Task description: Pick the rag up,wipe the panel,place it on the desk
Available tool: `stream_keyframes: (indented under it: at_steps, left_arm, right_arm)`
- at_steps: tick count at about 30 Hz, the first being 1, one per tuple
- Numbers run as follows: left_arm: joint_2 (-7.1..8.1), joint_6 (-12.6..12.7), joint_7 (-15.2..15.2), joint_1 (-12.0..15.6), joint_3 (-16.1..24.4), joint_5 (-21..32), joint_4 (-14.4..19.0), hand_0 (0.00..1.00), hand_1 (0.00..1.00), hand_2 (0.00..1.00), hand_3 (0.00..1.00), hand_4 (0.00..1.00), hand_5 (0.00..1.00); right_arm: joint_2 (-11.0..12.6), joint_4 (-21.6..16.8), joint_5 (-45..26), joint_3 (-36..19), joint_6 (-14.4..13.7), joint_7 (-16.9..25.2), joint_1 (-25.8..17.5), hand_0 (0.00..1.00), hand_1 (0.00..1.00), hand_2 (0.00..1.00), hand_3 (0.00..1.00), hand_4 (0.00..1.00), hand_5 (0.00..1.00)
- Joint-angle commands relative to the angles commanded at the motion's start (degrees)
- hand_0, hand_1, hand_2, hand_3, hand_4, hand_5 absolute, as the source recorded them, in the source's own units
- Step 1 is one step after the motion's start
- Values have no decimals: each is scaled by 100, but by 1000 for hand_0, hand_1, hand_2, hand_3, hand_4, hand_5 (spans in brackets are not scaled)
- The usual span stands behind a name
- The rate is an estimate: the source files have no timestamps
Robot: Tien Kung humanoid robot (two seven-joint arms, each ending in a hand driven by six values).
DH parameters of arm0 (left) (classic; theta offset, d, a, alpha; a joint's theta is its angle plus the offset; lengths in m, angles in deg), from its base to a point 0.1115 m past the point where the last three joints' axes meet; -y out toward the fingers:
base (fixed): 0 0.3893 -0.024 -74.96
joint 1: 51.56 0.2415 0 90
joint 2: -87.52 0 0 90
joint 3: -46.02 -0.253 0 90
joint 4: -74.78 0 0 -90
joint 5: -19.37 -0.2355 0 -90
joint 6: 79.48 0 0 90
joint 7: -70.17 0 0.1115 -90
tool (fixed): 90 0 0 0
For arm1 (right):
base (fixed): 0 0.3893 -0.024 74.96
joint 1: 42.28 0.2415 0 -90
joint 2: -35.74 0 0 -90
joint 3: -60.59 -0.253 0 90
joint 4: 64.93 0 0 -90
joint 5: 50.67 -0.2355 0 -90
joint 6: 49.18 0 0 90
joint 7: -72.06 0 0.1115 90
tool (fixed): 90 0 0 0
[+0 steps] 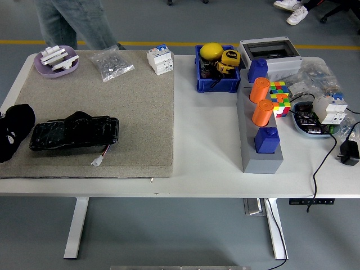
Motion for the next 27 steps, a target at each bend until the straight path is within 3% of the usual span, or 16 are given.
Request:
stream_keyframes:
  at_steps: [5, 6, 11, 12, 17, 18, 27]
  left_arm:
    - [-22, -126, -69, 17, 11, 5, -4, 593, 776, 784, 646, 714, 2]
    - [-26, -149, -77, 22, 18, 2, 9, 646, 811, 826, 800, 814, 11]
    - [-45, -235, -82, 22, 41, 8, 29, 646, 811, 826, 800, 814, 11]
    - [-43, -256, -94, 26, 49, 5, 38, 677, 846, 855, 835, 947, 106]
    - [-36, -311, -122, 44, 104, -13, 83, 677, 846, 855, 835, 947, 106]
    - [-36, -309, -107, 47, 116, -20, 94, 685, 848, 864, 845, 998, 192]
    - [24, -288, 21, 112, 318, 89, 298, 682, 841, 860, 844, 998, 227]
  right_arm:
    - [1, 2, -3, 7, 0, -1, 1, 802, 694, 707, 679, 998, 733]
    - [0, 3, -6, 10, 1, -1, 1, 802, 694, 707, 678, 998, 735]
    - [-4, 18, -33, 33, 10, -2, 4, 802, 694, 707, 678, 998, 735]
    - [-4, 20, -40, 39, 12, -2, 4, 802, 694, 707, 678, 998, 735]
    - [-2, 43, -82, 74, 27, -5, 1, 802, 694, 707, 678, 998, 735]
    - [-1, 46, -88, 80, 30, -7, -1, 804, 695, 707, 678, 998, 735]
    - [-3, 47, -93, 81, 33, -8, -4, 803, 695, 707, 678, 998, 734]
